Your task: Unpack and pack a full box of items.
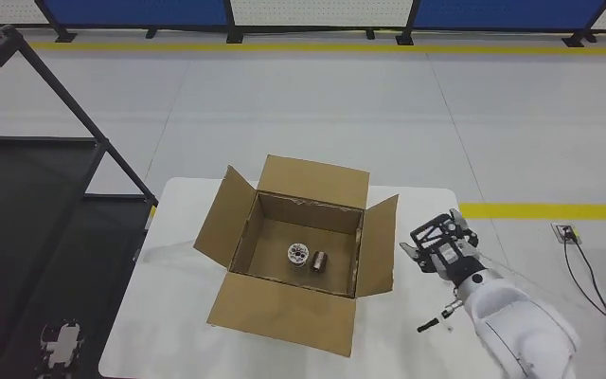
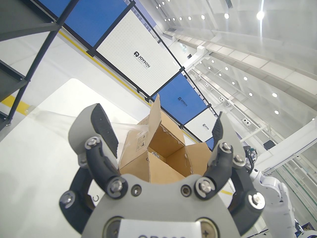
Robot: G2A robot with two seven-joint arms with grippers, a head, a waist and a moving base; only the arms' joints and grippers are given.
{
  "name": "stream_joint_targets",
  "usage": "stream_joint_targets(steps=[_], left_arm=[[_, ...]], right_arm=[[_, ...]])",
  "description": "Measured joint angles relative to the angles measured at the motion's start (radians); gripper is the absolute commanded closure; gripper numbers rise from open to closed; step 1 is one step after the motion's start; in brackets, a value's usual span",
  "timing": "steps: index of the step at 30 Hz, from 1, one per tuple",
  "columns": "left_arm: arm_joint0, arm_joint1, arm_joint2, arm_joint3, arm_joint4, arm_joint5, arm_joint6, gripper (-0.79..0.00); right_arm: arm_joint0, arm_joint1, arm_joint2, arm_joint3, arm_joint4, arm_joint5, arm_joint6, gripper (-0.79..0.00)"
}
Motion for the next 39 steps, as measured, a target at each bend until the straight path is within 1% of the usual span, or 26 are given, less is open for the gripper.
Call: stream_joint_targets(steps=[3,6,11,14,17,18,19,20,22,26,30,35,39], left_arm=[[0.001,-0.001,0.009,-0.004,0.016,0.000,0.002,-0.785],[0.000,-0.002,0.017,-0.007,0.032,-0.001,0.004,-0.785],[0.003,-0.003,0.024,-0.013,0.053,-0.003,0.009,-0.785],[0.004,-0.003,0.025,-0.014,0.067,-0.002,0.015,-0.785],[0.005,-0.004,0.028,-0.015,0.078,0.000,0.021,-0.785],[0.006,-0.004,0.029,-0.016,0.082,0.000,0.024,-0.785],[0.007,-0.005,0.030,-0.016,0.085,0.001,0.026,-0.785],[0.008,-0.005,0.031,-0.017,0.087,0.001,0.029,-0.785],[0.009,-0.006,0.034,-0.015,0.095,0.002,0.034,-0.785],[0.010,-0.007,0.041,-0.013,0.110,0.002,0.042,-0.785],[0.009,-0.008,0.049,-0.012,0.121,0.004,0.051,-0.785],[0.007,-0.008,0.053,-0.010,0.126,0.004,0.055,-0.785],[0.008,-0.008,0.051,-0.011,0.118,0.003,0.058,-0.785]], right_arm=[[-0.086,0.004,0.107,0.044,0.049,0.002,-0.048,-0.785],[-0.111,0.007,0.154,0.132,0.069,0.002,-0.071,-0.785],[-0.063,0.009,0.152,0.318,0.086,-0.006,-0.101,-0.785],[-0.014,0.010,0.139,0.437,0.110,-0.048,-0.139,-0.785],[0.039,0.013,0.121,0.541,0.122,-0.092,-0.147,-0.785],[0.058,0.014,0.117,0.574,0.128,-0.112,-0.152,-0.767],[0.069,0.015,0.115,0.595,0.132,-0.126,-0.156,-0.517],[0.079,0.016,0.114,0.614,0.134,-0.137,-0.158,-0.329],[0.099,0.019,0.109,0.646,0.138,-0.160,-0.157,-0.009],[0.126,0.023,0.103,0.685,0.150,-0.193,-0.158,0.000],[0.135,0.028,0.093,0.693,0.153,-0.240,-0.168,0.000],[0.142,0.031,0.093,0.669,0.180,-0.235,-0.153,0.000],[0.138,0.035,0.098,0.605,0.202,-0.219,-0.120,0.000]])
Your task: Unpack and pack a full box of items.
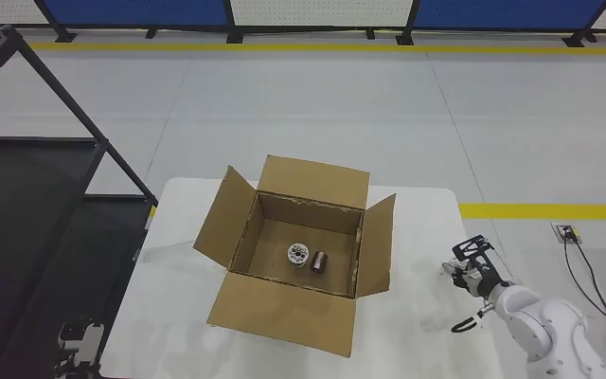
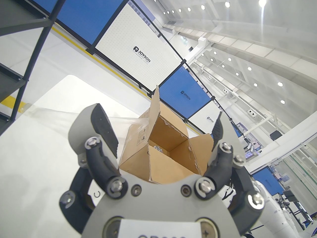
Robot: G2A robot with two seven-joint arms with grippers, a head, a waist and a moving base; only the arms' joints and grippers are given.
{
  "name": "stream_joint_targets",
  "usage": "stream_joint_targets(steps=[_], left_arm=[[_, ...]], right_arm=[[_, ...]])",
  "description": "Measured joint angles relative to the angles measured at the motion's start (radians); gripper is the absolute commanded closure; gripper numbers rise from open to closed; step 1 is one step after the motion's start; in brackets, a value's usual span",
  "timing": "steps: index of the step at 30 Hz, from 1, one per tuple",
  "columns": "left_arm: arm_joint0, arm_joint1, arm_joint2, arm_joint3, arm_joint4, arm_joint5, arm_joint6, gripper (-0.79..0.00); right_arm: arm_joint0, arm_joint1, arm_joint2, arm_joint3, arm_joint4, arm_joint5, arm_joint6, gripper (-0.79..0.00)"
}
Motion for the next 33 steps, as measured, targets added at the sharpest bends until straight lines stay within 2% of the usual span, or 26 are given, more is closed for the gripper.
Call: stream_joint_targets(steps=[4,8,12,16,20,23,27,33], left_arm=[[-0.001,0.000,-0.008,0.003,-0.016,0.000,0.002,-0.785],[-0.003,0.001,-0.024,0.008,-0.043,-0.001,0.006,-0.785],[-0.010,0.002,-0.058,0.019,-0.084,0.003,0.017,-0.785],[-0.025,0.004,-0.101,0.039,-0.132,0.016,0.020,-0.785],[-0.041,0.008,-0.146,0.064,-0.185,0.028,0.012,-0.785],[-0.048,0.010,-0.171,0.077,-0.216,0.027,-0.003,-0.785],[-0.041,0.011,-0.186,0.078,-0.241,0.004,-0.028,-0.785],[-0.041,0.010,-0.186,0.078,-0.241,0.003,-0.029,-0.785]], right_arm=[[-0.006,0.001,-0.003,-0.118,0.021,0.045,0.047,0.000],[-0.008,-0.001,-0.027,-0.318,-0.003,0.121,0.108,0.000],[0.033,-0.004,-0.113,-0.526,-0.087,0.167,0.176,0.000],[0.141,-0.013,-0.243,-0.593,-0.124,0.157,0.213,0.000],[0.303,-0.035,-0.415,-0.523,-0.098,0.126,0.244,0.000],[0.452,-0.066,-0.569,-0.409,-0.062,0.123,0.271,0.000],[0.662,-0.130,-0.784,-0.194,0.016,0.146,0.272,0.000],[0.881,-0.250,-1.038,0.114,0.152,0.161,0.219,0.000]])
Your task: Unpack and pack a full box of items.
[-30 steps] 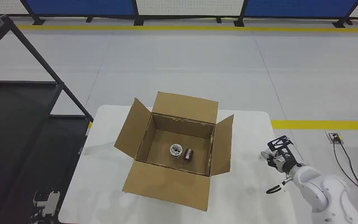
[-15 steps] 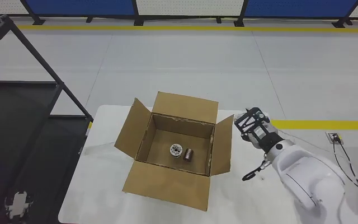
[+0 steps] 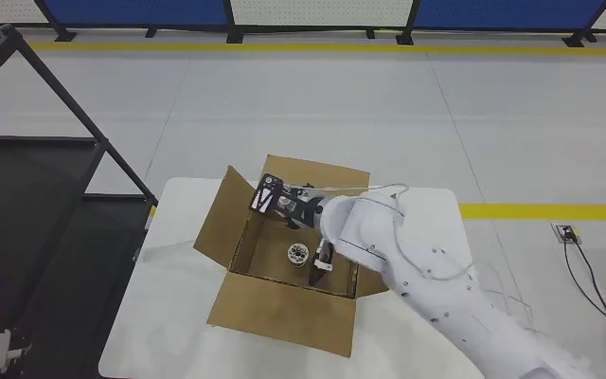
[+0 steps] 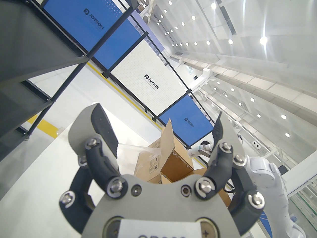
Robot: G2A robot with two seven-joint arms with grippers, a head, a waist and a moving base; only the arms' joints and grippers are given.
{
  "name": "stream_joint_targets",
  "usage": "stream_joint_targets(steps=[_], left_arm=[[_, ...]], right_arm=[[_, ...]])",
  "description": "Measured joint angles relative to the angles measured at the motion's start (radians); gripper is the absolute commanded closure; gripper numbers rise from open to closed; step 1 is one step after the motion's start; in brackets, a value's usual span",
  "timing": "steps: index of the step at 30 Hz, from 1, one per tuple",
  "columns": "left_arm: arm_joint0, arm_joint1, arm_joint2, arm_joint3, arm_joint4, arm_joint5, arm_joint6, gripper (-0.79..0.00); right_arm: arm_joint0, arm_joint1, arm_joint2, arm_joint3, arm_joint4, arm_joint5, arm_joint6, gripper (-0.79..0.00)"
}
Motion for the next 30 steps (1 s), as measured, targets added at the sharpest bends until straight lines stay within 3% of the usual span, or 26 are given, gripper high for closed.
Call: stream_joint_targets(steps=[6,12,18,28,29,30], left_arm=[[0.000,0.000,0.000,0.000,0.000,0.000,0.000,-0.785],[0.000,0.000,0.000,0.000,0.000,0.000,0.000,-0.785],[0.000,0.000,0.000,0.000,0.000,0.000,0.000,-0.785],[0.000,0.000,0.000,0.000,0.000,0.000,0.000,-0.785],[0.000,0.000,0.000,0.000,0.000,0.000,0.000,-0.785],[0.000,0.000,0.000,0.000,0.000,0.000,0.000,-0.785]], right_arm=[[0.102,-0.118,-0.152,0.272,0.097,-0.018,-0.081,0.000],[0.129,-0.212,-0.230,0.498,0.103,-0.006,-0.180,0.000],[0.116,-0.281,-0.268,0.682,0.073,0.023,-0.295,0.000],[0.109,-0.373,-0.281,0.902,0.076,0.006,-0.373,0.000],[0.110,-0.380,-0.281,0.917,0.077,0.002,-0.378,-0.028],[0.112,-0.388,-0.280,0.936,0.078,-0.002,-0.384,-0.209]])
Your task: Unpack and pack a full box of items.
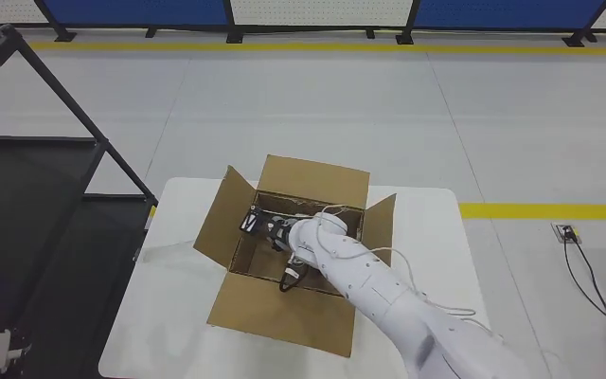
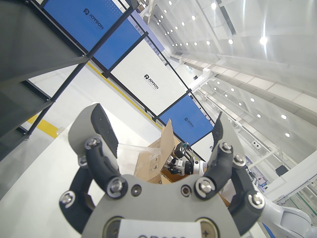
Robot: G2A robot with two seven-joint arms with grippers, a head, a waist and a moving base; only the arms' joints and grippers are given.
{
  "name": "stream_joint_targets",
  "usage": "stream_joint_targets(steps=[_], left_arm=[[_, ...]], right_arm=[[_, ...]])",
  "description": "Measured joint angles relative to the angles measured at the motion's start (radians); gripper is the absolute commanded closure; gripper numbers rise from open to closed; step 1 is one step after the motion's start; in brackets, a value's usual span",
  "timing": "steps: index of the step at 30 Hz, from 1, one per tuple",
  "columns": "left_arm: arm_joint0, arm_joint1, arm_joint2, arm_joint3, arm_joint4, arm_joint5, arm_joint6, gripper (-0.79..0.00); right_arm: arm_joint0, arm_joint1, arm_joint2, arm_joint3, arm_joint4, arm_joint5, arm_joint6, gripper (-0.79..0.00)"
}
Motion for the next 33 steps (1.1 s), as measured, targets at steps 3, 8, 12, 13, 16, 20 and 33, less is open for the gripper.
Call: stream_joint_targets(steps=[3,8,12,13,16,20,33], left_arm=[[0.000,0.000,0.000,0.000,0.000,0.000,0.000,-0.785],[0.000,0.000,0.000,0.000,0.000,0.000,0.000,-0.785],[0.000,0.000,0.000,0.000,0.000,0.000,0.000,-0.785],[0.000,0.000,0.000,0.000,0.000,0.000,0.000,-0.785],[0.000,0.000,0.000,0.000,0.000,0.000,0.000,-0.785],[0.000,0.000,0.000,0.000,0.000,0.000,0.000,-0.785],[0.000,0.000,0.000,0.000,0.000,0.000,0.000,-0.785]], right_arm=[[0.004,-0.018,0.008,0.040,0.008,0.001,-0.013,-0.339],[0.009,-0.037,0.015,0.088,0.009,-0.024,-0.039,-0.533],[0.011,-0.048,0.024,0.121,0.010,-0.042,-0.061,-0.656],[0.011,-0.050,0.027,0.126,0.010,-0.046,-0.068,-0.631],[0.014,-0.054,0.033,0.137,0.006,-0.042,-0.094,-0.606],[0.018,-0.054,0.041,0.137,-0.005,-0.044,-0.138,-0.690],[0.001,0.023,0.092,0.018,-0.094,0.025,-0.320,-0.785]])
